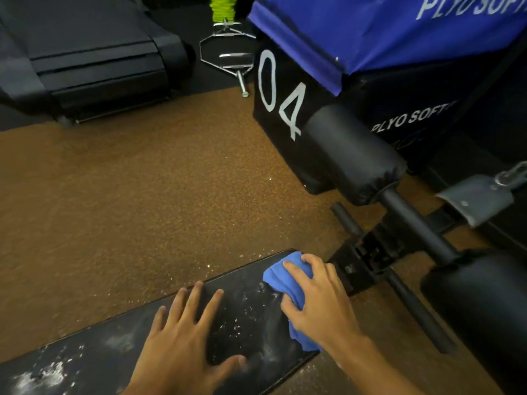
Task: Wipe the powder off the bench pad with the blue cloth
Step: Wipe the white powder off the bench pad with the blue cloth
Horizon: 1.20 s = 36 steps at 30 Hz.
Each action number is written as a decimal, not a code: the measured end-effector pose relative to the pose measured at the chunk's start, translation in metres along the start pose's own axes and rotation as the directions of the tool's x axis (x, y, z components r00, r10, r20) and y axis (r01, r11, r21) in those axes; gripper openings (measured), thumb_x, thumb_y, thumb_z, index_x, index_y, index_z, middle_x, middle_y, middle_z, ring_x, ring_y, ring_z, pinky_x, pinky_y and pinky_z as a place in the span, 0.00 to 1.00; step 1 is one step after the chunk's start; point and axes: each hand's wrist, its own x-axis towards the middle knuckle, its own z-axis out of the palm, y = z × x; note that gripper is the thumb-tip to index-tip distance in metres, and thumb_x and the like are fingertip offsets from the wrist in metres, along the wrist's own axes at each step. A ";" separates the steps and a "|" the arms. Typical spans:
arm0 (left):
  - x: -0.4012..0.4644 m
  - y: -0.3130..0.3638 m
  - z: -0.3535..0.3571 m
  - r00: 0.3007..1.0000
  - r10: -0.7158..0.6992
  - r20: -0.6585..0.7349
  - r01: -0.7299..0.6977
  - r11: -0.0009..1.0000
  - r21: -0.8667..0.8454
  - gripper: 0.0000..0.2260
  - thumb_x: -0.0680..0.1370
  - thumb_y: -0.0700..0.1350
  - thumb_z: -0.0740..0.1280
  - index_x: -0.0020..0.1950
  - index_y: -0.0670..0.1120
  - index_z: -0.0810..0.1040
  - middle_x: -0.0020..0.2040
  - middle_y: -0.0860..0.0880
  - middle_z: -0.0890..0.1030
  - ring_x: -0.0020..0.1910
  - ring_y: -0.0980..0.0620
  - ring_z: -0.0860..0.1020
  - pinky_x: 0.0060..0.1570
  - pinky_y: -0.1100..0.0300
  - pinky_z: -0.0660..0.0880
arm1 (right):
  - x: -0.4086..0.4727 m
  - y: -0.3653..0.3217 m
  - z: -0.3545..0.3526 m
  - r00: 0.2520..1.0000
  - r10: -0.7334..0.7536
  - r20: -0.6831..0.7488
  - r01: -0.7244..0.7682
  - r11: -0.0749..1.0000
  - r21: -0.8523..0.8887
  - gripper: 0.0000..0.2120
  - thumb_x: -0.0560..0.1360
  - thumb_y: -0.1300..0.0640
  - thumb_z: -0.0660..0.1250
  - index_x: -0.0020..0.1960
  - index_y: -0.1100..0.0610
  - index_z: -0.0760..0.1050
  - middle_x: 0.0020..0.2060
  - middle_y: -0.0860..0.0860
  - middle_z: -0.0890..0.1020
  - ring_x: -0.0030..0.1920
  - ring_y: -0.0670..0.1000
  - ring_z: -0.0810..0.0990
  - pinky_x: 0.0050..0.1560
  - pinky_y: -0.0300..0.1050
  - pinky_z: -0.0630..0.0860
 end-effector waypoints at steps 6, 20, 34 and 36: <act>0.006 -0.013 0.027 0.999 0.013 -0.031 -0.010 0.996 0.087 0.52 0.62 0.85 0.51 0.81 0.60 0.60 0.82 0.46 0.58 0.78 0.37 0.62 0.63 0.31 0.72 | -0.007 0.005 0.037 0.986 -0.167 0.014 0.168 0.980 -0.110 0.28 0.82 0.40 0.54 0.80 0.49 0.61 0.81 0.50 0.59 0.81 0.57 0.54 0.75 0.58 0.60; 0.009 -0.015 0.046 0.990 0.025 -0.141 -0.008 0.993 0.118 0.53 0.57 0.82 0.62 0.75 0.53 0.73 0.76 0.43 0.71 0.70 0.34 0.74 0.51 0.29 0.77 | 0.018 -0.004 0.045 0.993 -0.109 0.054 0.117 0.978 -0.171 0.27 0.83 0.49 0.48 0.82 0.52 0.56 0.81 0.50 0.58 0.81 0.58 0.50 0.77 0.60 0.56; 0.005 -0.013 0.047 0.982 0.031 -0.184 -0.012 0.995 0.101 0.51 0.62 0.80 0.61 0.79 0.54 0.65 0.80 0.44 0.63 0.76 0.36 0.66 0.61 0.29 0.73 | 0.028 0.000 0.046 0.994 -0.100 0.041 0.106 0.972 -0.210 0.28 0.82 0.50 0.49 0.81 0.55 0.58 0.80 0.52 0.61 0.80 0.61 0.55 0.77 0.61 0.57; 0.003 -0.013 0.047 0.981 0.034 -0.193 -0.014 0.995 0.103 0.51 0.63 0.80 0.60 0.80 0.54 0.64 0.81 0.44 0.62 0.78 0.36 0.63 0.63 0.29 0.71 | 0.028 -0.002 0.049 0.993 -0.116 0.035 0.121 0.969 -0.215 0.28 0.82 0.50 0.50 0.81 0.56 0.57 0.80 0.52 0.61 0.80 0.61 0.54 0.77 0.62 0.58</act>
